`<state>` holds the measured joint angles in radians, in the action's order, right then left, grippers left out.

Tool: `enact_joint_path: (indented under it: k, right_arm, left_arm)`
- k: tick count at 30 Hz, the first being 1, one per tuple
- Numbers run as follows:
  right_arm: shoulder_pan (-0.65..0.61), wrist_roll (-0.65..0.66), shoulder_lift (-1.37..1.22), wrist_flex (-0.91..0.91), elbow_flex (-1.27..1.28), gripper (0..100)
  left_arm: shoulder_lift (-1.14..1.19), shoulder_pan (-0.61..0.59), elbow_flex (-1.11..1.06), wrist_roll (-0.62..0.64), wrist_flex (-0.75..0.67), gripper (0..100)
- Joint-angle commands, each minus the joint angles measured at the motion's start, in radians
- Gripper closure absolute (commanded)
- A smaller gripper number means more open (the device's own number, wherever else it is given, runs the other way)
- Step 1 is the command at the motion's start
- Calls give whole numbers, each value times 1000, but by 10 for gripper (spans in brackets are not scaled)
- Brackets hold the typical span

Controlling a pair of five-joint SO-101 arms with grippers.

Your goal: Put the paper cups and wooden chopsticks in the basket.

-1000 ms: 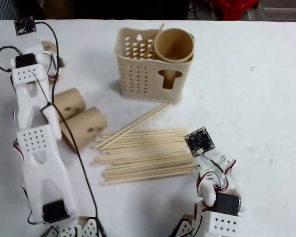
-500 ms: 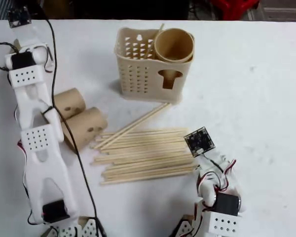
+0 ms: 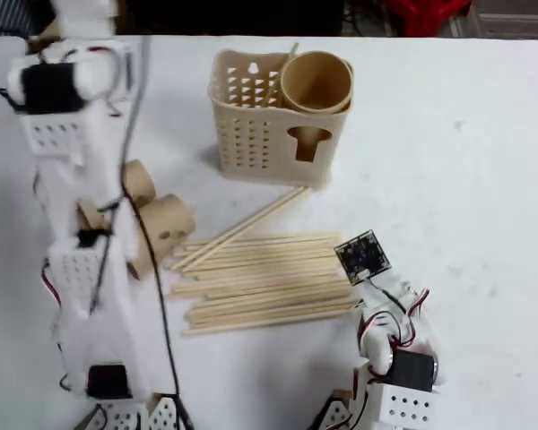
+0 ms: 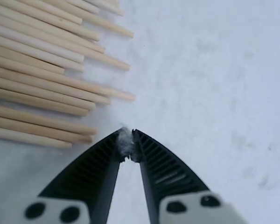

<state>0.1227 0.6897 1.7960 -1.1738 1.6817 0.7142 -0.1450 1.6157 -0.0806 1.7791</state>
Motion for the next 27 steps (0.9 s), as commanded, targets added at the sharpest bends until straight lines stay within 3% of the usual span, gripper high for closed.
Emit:
enact_joint_path:
  k: [1,6,10,15,27]
  right_arm:
    - [-10,11,7,-2,8,981]
    - [-10,11,7,-2,8,981]
    - [-10,11,7,-2,8,981]
    - [-10,11,7,-2,8,981]
    - [-10,11,7,-2,8,981]
  left_arm:
    - [-309,237,-83,-84,8,977]
    - [-515,518,-351,-167,6,977]
    - [-562,670,-557,-261,2,976]
    - [-539,668,-672,-288,-72,974]
    - [-446,633,-674,-285,-181,972]
